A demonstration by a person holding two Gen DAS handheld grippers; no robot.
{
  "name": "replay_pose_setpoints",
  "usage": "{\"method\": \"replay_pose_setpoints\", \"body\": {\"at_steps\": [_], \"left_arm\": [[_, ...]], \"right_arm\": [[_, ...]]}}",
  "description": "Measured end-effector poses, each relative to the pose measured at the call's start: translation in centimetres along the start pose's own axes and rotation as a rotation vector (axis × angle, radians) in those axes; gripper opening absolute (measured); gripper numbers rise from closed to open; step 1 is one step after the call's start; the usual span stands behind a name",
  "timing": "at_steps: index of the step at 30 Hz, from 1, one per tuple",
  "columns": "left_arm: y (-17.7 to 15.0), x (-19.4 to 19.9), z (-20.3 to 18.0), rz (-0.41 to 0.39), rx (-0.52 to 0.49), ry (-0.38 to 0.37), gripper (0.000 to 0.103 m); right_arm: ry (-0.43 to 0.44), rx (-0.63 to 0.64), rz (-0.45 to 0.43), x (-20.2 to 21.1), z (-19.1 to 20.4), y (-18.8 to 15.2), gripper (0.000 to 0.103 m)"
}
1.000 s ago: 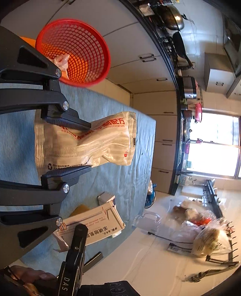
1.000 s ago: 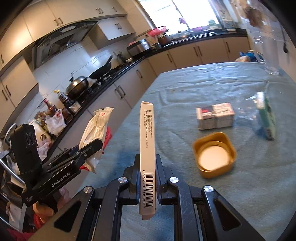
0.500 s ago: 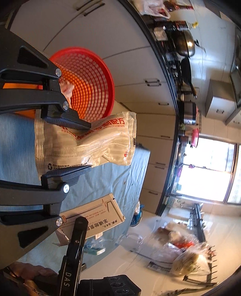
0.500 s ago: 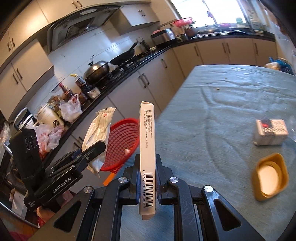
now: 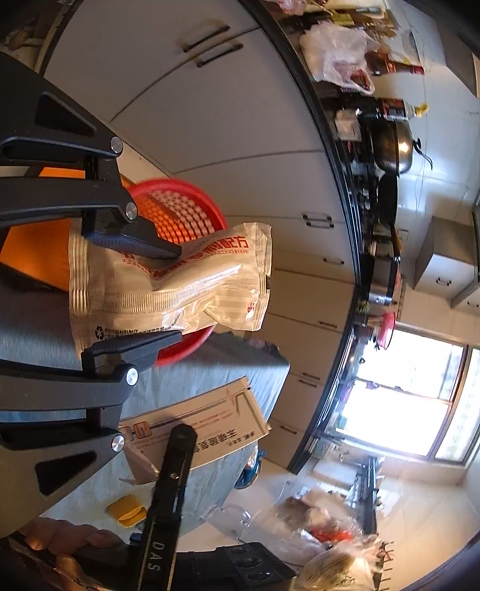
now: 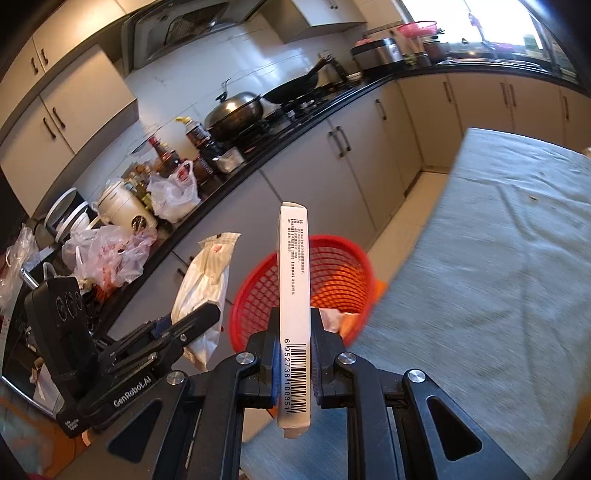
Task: Collect trash
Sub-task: 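Carry the white printed bag to the red basket while the right tool carries the tall white box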
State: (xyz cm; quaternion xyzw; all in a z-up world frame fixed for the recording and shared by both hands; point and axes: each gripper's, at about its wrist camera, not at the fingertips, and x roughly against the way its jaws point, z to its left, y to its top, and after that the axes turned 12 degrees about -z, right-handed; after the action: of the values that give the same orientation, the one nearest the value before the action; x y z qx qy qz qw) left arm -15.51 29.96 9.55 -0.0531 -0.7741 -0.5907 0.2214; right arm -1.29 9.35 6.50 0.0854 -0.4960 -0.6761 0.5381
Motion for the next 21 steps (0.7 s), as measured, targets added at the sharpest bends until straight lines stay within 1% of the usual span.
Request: {"method": "replay_pose_setpoints", "body": {"at_steps": [6, 11, 17, 21], "left_arm": [[0.0, 0.2, 1.3, 0.000, 0.022, 0.018, 0.037], [-0.2, -0.6, 1.7, -0.003, 0.054, 0.007, 0.037], [-0.1, -1.6, 1.5, -0.001, 0.062, -0.016, 0.037], [0.3, -2.0, 1.6, -0.008, 0.074, -0.024, 0.037]], "right_arm": [[0.024, 0.014, 0.020, -2.4, 1.2, 0.5, 0.014], [0.000, 0.010, 0.039, -3.1, 0.6, 0.5, 0.014], [-0.031, -0.010, 0.040, -3.8, -0.1, 0.8, 0.014], [-0.035, -0.017, 0.043, -4.4, -0.2, 1.0, 0.014]]}}
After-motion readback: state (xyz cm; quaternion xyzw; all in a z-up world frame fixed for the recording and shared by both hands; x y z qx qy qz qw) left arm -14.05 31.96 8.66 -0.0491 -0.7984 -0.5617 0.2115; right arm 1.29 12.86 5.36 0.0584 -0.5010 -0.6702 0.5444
